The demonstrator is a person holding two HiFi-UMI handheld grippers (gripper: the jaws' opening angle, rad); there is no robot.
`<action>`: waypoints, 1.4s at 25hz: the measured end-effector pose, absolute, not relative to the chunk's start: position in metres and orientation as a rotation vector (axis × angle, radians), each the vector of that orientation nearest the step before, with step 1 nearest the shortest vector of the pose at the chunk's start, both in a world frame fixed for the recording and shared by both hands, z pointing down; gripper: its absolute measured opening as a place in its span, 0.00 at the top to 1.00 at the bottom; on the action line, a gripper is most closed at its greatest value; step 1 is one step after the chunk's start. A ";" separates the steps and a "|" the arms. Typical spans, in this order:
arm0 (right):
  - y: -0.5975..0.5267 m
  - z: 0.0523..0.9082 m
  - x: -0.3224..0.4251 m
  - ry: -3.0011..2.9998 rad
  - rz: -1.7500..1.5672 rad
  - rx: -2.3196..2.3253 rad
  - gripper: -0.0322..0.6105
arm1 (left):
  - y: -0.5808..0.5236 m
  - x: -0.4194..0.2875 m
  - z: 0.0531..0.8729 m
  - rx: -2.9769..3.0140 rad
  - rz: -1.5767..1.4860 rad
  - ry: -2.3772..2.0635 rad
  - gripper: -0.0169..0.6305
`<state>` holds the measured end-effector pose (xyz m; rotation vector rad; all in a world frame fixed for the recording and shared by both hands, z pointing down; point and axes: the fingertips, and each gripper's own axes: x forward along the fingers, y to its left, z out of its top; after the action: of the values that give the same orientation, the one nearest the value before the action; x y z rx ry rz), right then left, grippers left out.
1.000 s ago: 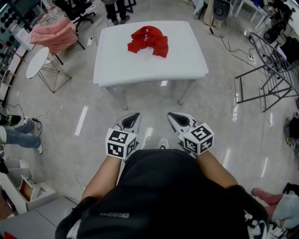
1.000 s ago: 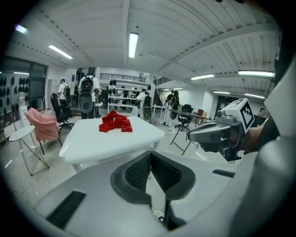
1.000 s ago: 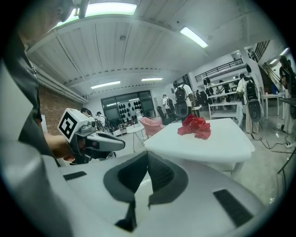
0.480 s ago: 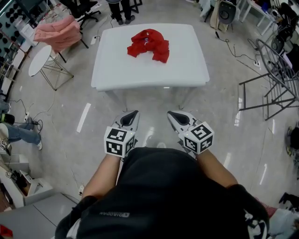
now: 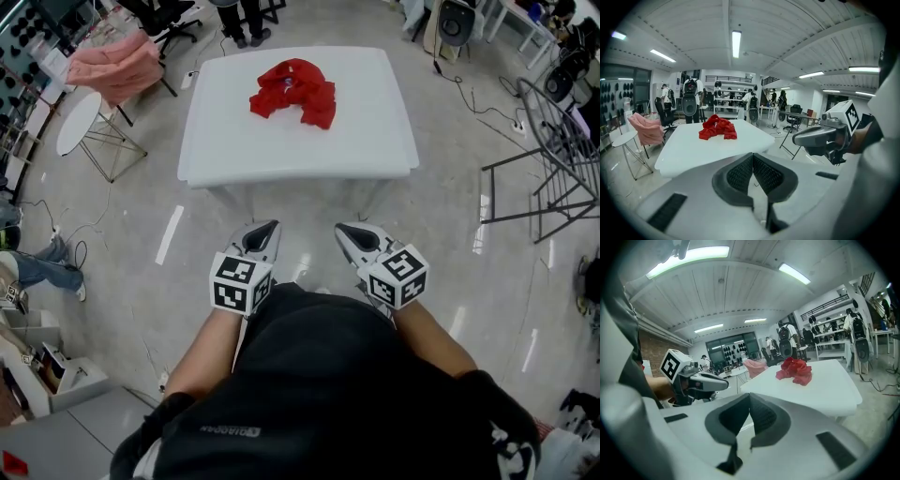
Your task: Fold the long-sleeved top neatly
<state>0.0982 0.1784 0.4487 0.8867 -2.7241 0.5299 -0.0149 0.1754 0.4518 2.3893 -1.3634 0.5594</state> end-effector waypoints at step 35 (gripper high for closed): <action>-0.015 0.452 0.052 -2.652 0.559 0.999 0.94 | -0.022 -0.071 0.461 2.394 0.567 -1.283 0.97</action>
<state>0.0524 -0.0145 0.4520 0.9995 -2.6522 0.5593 -0.0714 -0.0222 0.4611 2.3942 -1.2832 0.5669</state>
